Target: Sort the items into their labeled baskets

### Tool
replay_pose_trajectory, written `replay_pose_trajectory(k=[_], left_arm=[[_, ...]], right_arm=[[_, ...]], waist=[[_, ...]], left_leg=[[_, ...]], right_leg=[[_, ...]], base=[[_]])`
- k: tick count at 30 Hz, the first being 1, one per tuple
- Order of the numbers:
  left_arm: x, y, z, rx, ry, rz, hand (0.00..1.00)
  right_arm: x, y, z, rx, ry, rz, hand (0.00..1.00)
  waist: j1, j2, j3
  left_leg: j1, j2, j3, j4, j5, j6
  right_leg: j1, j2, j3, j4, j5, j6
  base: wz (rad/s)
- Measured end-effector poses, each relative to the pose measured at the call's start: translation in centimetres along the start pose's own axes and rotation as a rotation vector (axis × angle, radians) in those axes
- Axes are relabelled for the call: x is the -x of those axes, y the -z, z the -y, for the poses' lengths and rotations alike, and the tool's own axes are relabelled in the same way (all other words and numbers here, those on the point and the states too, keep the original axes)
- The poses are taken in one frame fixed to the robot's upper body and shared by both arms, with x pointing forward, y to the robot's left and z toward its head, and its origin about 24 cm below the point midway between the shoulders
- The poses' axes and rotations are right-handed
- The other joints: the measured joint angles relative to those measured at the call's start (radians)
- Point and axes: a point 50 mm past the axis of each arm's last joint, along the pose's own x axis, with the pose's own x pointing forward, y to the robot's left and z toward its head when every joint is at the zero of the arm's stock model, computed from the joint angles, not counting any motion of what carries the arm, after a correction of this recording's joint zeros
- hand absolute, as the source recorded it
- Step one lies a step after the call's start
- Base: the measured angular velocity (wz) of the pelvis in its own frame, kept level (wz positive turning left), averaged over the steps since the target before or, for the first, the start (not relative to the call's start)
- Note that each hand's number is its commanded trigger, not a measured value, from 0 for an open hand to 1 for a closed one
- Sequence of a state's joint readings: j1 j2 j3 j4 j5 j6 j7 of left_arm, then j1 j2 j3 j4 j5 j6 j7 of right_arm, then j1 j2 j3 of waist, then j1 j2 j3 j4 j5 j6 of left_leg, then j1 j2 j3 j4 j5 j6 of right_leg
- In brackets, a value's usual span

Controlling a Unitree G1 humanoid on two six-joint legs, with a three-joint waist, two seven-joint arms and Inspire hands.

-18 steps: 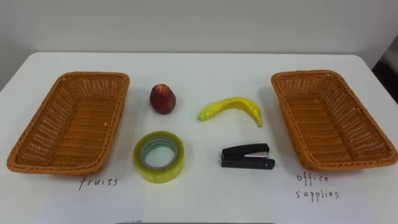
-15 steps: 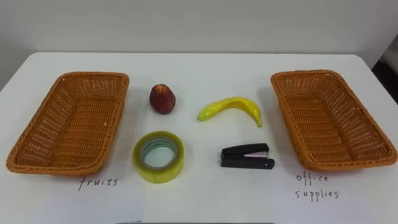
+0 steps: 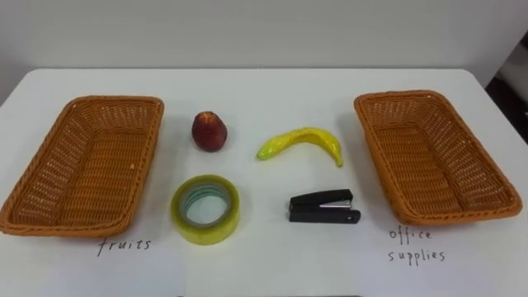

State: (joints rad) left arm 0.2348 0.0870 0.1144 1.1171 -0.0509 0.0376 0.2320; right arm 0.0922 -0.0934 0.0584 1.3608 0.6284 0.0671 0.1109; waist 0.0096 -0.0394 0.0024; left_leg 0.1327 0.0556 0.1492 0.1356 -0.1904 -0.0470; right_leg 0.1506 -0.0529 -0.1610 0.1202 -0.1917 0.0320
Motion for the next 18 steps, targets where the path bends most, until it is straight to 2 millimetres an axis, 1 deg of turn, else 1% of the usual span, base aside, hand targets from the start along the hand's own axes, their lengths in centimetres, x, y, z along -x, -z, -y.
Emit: replay_pose_trajectory(k=[5, 8, 11, 13, 14, 18], left_arm=[[0.1, 0.8, -0.2, 0.012, 0.000, -0.031, 0.00], [0.0, 0.9, -0.4, 0.025, -0.004, -0.052, 0.00], [0.0, 1.2, -0.5, 0.033, -0.009, -0.072, 0.00], [0.1, 1.4, -0.6, 0.042, -0.010, -0.082, 0.00], [0.1, 1.4, -0.6, 0.044, -0.010, -0.084, 0.00], [0.0, 1.6, -0.9, 0.064, -0.022, -0.092, 0.00]], right_arm=[[0.0, 0.0, 0.1, -0.022, 0.029, -0.010, 0.00], [0.0, 0.1, 0.3, -0.062, 0.047, -0.012, 0.00], [0.1, 0.6, 0.9, -0.149, 0.077, -0.024, 0.00], [0.3, 1.5, 1.6, -0.264, 0.098, -0.035, 0.00], [0.3, 1.7, 1.8, -0.294, 0.103, -0.039, 0.00], [0.6, 2.5, 2.9, -0.533, 0.141, -0.037, 0.00]], waist=[[0.001, -0.001, -0.0008], [0.001, -0.002, -0.0013], [-0.004, -0.002, -0.0017], [-0.008, -0.001, -0.0020], [-0.009, -0.001, -0.0020], [-0.044, -0.003, -0.0020]], left_leg=[[-0.002, 0.000, 0.002, -0.001, -0.001, 0.000], [-0.002, 0.000, 0.002, -0.001, -0.001, 0.000], [-0.001, 0.000, 0.002, 0.000, -0.001, 0.000], [-0.001, 0.000, 0.002, 0.000, -0.001, 0.000], [-0.001, 0.000, 0.002, 0.000, -0.001, 0.000], [-0.001, 0.000, 0.004, 0.000, -0.001, 0.000]], right_leg=[[-0.005, 0.001, 0.007, 0.002, 0.000, 0.000], [-0.007, 0.000, 0.007, 0.002, 0.000, 0.000], [-0.007, 0.000, 0.009, 0.002, 0.000, 0.000], [-0.007, 0.000, 0.010, 0.002, 0.000, 0.000], [-0.007, 0.000, 0.011, 0.002, 0.000, 0.000], [-0.008, 0.001, 0.019, 0.003, 0.000, 0.000]], base=[[-0.02], [0.00], [0.00], [0.00], [0.00], [-0.02]])
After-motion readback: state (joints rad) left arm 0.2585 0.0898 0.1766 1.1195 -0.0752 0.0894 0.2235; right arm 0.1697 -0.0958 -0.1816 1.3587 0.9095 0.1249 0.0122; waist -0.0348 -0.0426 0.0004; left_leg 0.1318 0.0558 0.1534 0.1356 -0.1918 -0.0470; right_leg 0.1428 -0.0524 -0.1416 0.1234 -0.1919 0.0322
